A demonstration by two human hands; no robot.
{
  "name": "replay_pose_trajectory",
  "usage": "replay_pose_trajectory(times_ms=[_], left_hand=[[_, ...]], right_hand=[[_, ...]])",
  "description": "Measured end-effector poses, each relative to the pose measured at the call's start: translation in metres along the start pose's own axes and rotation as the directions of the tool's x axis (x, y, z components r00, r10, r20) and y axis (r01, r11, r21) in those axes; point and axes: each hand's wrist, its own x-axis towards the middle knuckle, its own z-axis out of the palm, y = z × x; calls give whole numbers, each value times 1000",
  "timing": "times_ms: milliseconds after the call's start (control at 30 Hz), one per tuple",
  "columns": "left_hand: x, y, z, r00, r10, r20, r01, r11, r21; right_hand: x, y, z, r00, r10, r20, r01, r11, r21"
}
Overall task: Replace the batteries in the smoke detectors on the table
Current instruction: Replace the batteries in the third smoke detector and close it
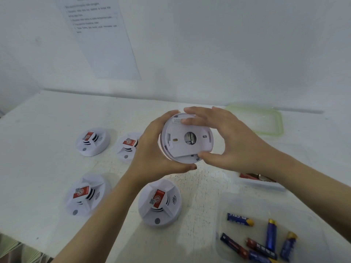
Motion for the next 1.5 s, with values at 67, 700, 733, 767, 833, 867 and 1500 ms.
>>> replay_pose_trajectory(times_ms=[67,700,733,767,833,867,1500], left_hand=[[1,2,3,1000,10,12,-10,1000,-1],[2,10,7,996,69,57,-71,997,22],[2,10,7,996,66,58,-67,997,22],[2,11,7,996,61,57,-62,998,19],[2,14,7,997,54,56,-54,999,0],[2,16,7,997,53,57,-53,999,-7],[3,22,9,988,156,16,-157,987,34]], right_hand=[[-1,0,-3,1000,-11,0,11,1000,-1],[-9,12,-9,999,32,44,-27,993,-116],[-9,14,-9,999,32,40,-27,992,-122],[-9,14,-9,999,27,31,-23,991,-129],[-9,13,-8,1000,25,0,-25,990,-135],[-8,11,-8,999,27,-21,-29,991,-132],[-14,5,-6,984,-55,-168,4,957,-291]])
